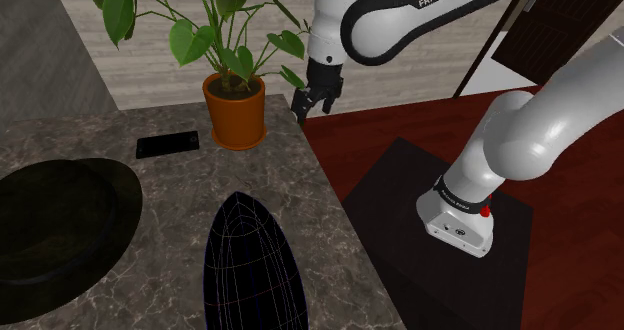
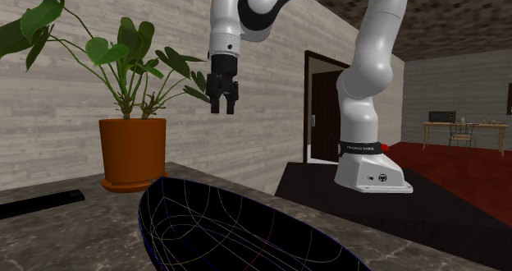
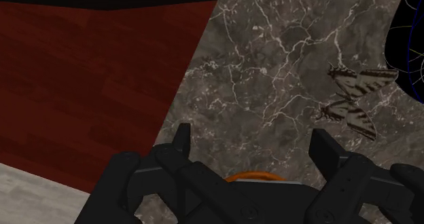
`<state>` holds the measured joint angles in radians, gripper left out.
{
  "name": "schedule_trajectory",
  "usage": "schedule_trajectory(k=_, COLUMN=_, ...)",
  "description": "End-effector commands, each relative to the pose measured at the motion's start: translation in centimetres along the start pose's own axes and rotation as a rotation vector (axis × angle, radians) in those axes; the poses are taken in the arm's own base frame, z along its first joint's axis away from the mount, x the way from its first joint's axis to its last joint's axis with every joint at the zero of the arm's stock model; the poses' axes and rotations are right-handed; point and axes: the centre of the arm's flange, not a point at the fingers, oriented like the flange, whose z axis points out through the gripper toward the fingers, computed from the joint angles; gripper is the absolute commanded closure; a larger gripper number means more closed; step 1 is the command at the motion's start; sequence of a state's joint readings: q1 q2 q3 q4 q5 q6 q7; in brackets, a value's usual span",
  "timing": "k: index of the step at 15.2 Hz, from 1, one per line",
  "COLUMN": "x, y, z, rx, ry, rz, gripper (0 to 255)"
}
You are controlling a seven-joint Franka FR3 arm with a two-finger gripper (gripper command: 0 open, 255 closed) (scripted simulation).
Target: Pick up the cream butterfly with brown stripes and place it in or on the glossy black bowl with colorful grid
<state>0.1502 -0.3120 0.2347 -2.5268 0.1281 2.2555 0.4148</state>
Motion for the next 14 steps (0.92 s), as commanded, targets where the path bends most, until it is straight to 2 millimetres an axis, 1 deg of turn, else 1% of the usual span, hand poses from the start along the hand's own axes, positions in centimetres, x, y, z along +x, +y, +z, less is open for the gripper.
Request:
schedule_trajectory(k=1, x=0.4, y=-1.5, z=1.9, rx=0.015, ry=-0.006, rz=0.003, gripper=0)
schedule_trajectory(k=14, x=3.0, y=-12.6, z=13.6, rx=0.107, ry=-0.045, rz=0.019, gripper=0)
